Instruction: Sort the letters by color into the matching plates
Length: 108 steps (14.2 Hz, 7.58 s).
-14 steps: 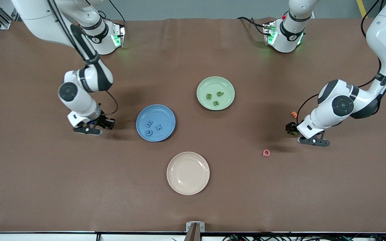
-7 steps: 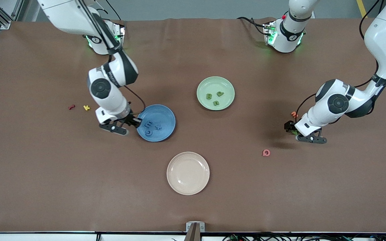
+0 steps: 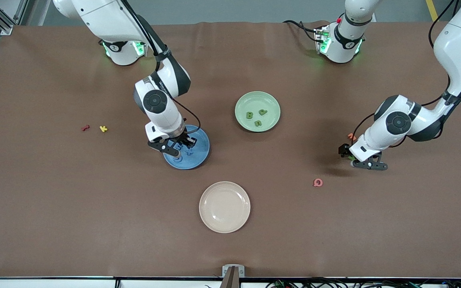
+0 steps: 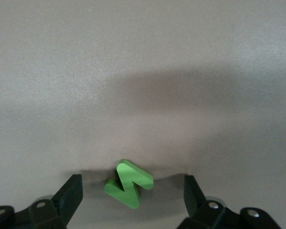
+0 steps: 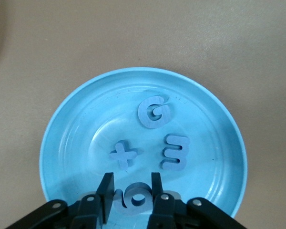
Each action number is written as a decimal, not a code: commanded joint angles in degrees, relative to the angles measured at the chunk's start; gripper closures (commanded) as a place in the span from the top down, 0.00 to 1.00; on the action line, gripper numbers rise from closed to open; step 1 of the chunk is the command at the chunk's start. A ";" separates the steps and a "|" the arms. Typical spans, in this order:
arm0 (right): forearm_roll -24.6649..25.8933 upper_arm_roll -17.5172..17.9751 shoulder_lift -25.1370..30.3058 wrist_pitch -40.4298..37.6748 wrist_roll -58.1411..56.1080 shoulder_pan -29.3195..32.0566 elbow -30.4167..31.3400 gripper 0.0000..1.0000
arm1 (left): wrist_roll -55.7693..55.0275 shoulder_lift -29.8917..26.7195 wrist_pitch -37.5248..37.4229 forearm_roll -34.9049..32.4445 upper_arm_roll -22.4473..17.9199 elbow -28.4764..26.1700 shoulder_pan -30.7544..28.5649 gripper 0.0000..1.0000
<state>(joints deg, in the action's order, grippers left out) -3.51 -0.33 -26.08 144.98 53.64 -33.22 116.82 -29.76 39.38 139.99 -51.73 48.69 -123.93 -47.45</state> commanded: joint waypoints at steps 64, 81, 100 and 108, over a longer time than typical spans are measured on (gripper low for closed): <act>4.91 -1.16 18.88 -66.05 -48.45 34.54 -32.62 1.00 | -63.76 2.02 -9.47 3.74 14.50 3.17 38.05 1.00; 2.28 -1.25 32.41 -68.69 -48.89 34.45 -26.47 1.00 | 4.86 -30.75 -9.30 54.63 -4.47 -1.75 28.65 0.99; 3.33 -1.16 32.50 -63.50 -55.48 34.19 -26.47 1.00 | 29.67 -40.87 -36.16 60.70 -10.19 21.16 5.61 0.99; 3.33 -1.16 32.50 -64.38 -56.54 34.28 -26.38 1.00 | 29.76 -40.61 -40.58 55.27 -10.02 33.49 5.61 0.99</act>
<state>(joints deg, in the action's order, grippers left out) -0.94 -2.01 5.23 80.93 -2.13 0.50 89.51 -0.83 -1.32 100.91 6.54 38.22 -92.39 -41.97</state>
